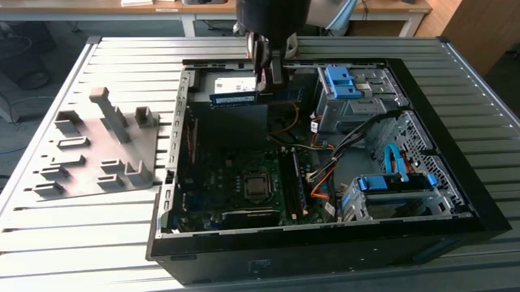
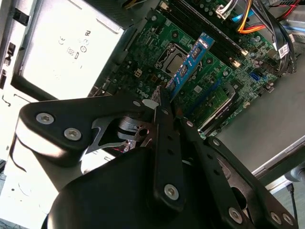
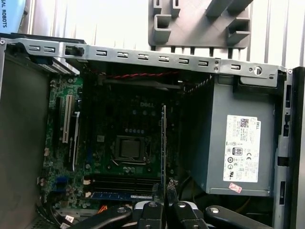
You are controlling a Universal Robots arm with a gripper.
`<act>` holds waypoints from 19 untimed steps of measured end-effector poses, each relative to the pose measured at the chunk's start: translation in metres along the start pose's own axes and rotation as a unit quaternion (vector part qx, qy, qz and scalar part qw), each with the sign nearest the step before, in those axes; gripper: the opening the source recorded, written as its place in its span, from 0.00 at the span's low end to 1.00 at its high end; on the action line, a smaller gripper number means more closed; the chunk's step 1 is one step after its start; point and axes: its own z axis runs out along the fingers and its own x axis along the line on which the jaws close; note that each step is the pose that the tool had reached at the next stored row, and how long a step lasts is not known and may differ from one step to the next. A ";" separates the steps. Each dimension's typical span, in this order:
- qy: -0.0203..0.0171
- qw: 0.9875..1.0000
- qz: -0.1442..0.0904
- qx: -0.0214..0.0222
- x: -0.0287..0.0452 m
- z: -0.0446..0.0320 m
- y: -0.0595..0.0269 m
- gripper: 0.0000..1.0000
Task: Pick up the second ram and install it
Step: 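Pick up the second ram and move it above second insertion slot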
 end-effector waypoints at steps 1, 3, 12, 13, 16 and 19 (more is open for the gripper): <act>0.000 1.000 0.000 0.000 0.0002 0.0008 0.0000 0.14; 0.000 1.000 0.000 0.000 0.0006 0.0020 -0.0001 0.14; 0.000 1.000 0.000 0.000 0.0018 0.0075 -0.0004 0.14; 0.000 1.000 0.000 0.000 0.0019 0.0081 -0.0004 0.14; 0.000 1.000 0.000 0.000 0.0022 0.0098 -0.0006 0.14; 0.000 1.000 0.000 0.000 0.0026 0.0116 -0.0007 0.14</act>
